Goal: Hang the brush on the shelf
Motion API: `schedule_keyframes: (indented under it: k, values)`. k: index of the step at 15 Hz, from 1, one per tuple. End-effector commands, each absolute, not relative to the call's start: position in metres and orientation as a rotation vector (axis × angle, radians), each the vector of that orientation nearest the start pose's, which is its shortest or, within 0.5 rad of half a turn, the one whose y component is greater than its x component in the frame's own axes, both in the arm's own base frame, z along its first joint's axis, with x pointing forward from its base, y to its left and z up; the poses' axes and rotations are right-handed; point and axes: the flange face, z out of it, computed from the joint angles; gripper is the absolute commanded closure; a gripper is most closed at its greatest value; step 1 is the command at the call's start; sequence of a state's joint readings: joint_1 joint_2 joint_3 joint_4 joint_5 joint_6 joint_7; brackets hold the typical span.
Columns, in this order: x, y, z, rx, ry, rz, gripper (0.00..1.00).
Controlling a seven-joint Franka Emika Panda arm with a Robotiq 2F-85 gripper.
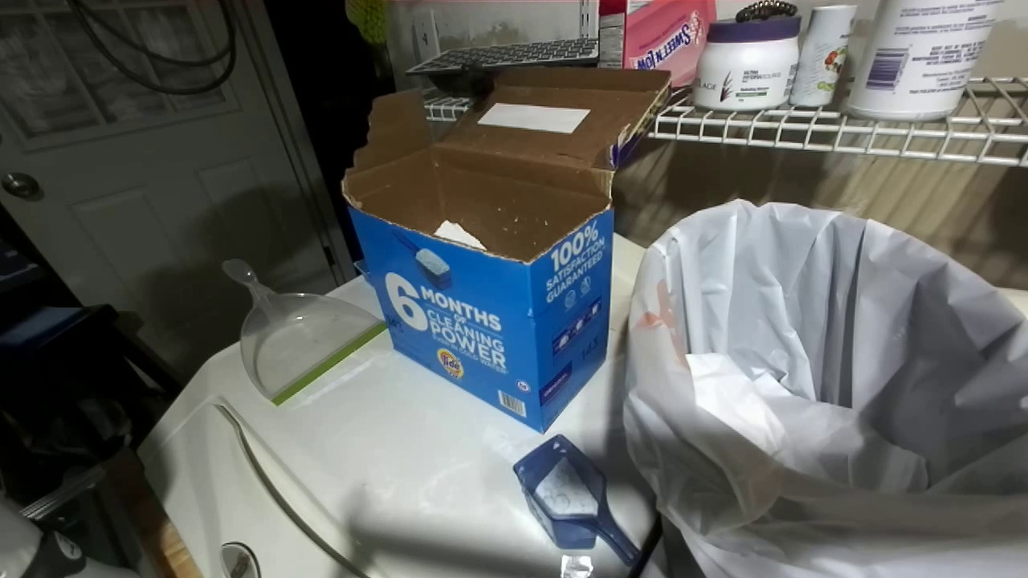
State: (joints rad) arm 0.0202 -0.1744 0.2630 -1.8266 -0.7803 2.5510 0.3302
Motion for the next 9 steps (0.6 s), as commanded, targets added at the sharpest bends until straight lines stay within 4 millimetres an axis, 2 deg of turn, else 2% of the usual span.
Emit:
schedule_keyframes:
  k: [1,9]
  values:
    - [0.518,0.178,0.715,-3.026,-0.627,-1.834,0.00]
    - [0.501,0.176,0.730,-3.012,-0.580,-1.882,0.00]
